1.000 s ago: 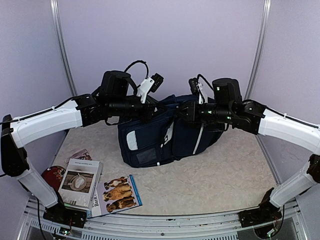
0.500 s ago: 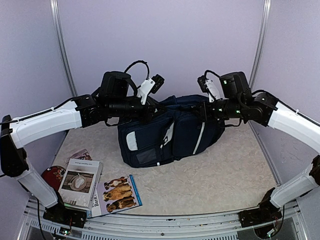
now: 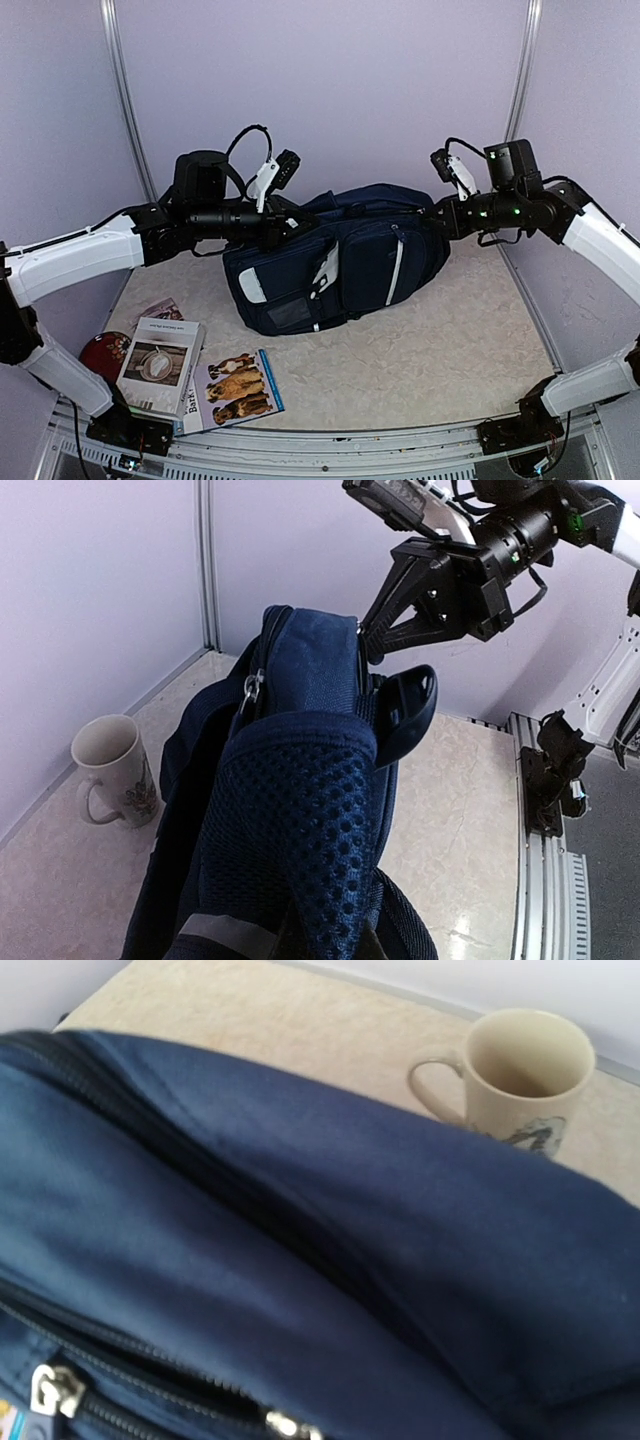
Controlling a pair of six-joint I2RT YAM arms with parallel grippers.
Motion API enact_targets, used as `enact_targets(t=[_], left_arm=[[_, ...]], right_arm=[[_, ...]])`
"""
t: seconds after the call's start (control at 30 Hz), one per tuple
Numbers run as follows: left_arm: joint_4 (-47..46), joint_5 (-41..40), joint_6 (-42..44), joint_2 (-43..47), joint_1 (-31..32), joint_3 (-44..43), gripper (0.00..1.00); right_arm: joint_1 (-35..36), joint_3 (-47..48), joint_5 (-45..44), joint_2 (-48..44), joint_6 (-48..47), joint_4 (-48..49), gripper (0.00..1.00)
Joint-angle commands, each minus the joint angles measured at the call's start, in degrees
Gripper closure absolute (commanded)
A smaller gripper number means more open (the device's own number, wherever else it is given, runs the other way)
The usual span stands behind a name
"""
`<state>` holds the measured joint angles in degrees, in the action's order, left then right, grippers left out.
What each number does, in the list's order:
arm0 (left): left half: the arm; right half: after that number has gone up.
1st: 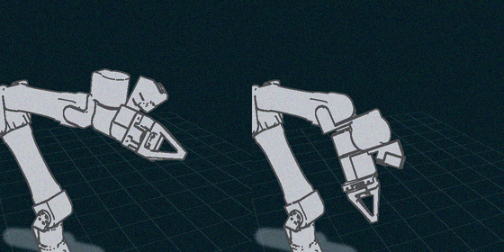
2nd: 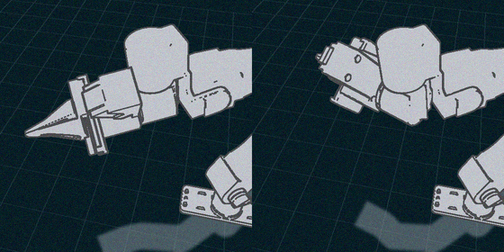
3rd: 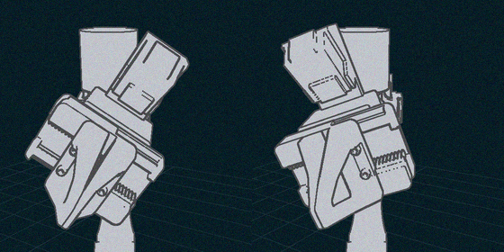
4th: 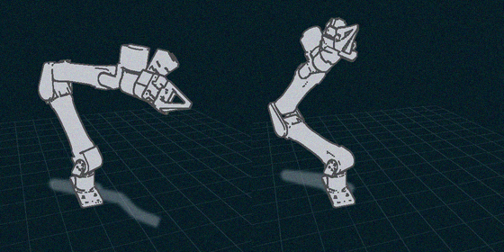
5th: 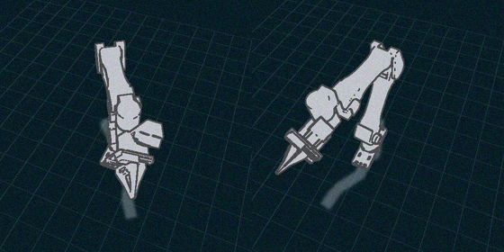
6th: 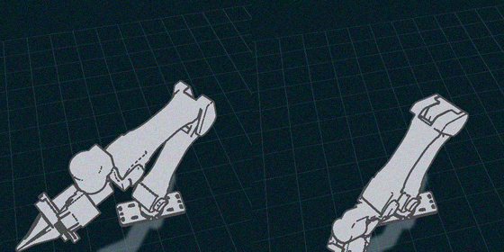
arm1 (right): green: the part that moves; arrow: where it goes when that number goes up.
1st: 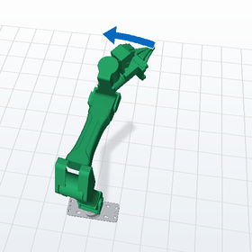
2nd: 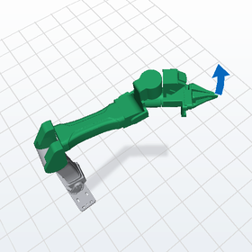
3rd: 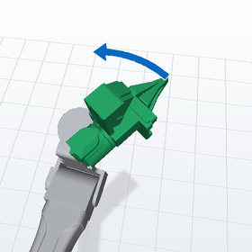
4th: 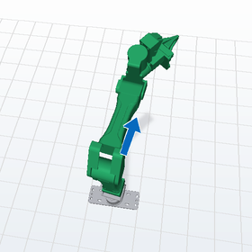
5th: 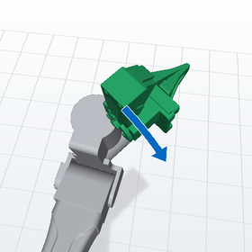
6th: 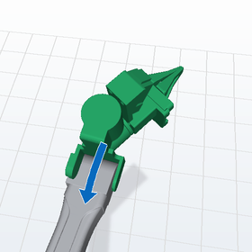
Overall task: Pack the student bag
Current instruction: Unzip the largest pocket of the student bag.
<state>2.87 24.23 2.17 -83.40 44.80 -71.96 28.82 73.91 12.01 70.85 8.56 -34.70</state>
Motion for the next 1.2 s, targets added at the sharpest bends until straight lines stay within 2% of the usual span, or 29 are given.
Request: enact_targets(t=[0.0,0.23,0.4,0.57,0.73,0.8,0.87,0.93,1.07,1.17], left_arm=[[-11.3,8.2,-0.9,7.3,-1.2,3.1,1.0],[-21.7,9.9,-2.1,12.3,-1.4,10.9,1.0],[-27.2,11.6,-4.7,11.3,-1.4,18.3,0.98],[-24.2,11.0,-4.3,9.8,-0.9,22.1,0.74],[-17.9,5.9,3.0,12.1,1.4,22.5,0.22],[-15.9,4.1,4.5,12.9,1.1,20.4,0.08],[-12.6,3.1,5.1,14.2,0.4,17.2,0.01],[-10.5,1.4,5.3,15.6,-0.1,14.5,0.01],[-5.3,-12.2,7.2,16.8,0.2,9.5,0.01],[-5.6,-13.9,7.2,16.7,-1.0,6.9,0.01]], right_arm=[[-4.5,9.2,-4.5,1.7,-4.9,-3.9,1.0],[-4.5,24.8,-0.8,6.8,-10.1,-7.3,1.0],[-4.3,29.9,8.1,9.0,-11.4,-6.5,1.0],[-1.5,28.8,13.3,8.4,-10.2,-2.8,1.0],[3.9,29.5,14.4,9.2,-10.2,-0.3,1.0],[6.1,30.4,14.3,10.4,-10.8,-0.2,1.0],[7.7,31.4,14.2,11.7,-11.3,-0.6,1.0],[8.8,31.5,14.7,12.4,-11.7,-0.3,1.0],[10.1,29.0,17.2,12.7,-12.1,2.8,1.0],[10.8,28.3,19.8,13.6,-12.9,3.9,1.0]])
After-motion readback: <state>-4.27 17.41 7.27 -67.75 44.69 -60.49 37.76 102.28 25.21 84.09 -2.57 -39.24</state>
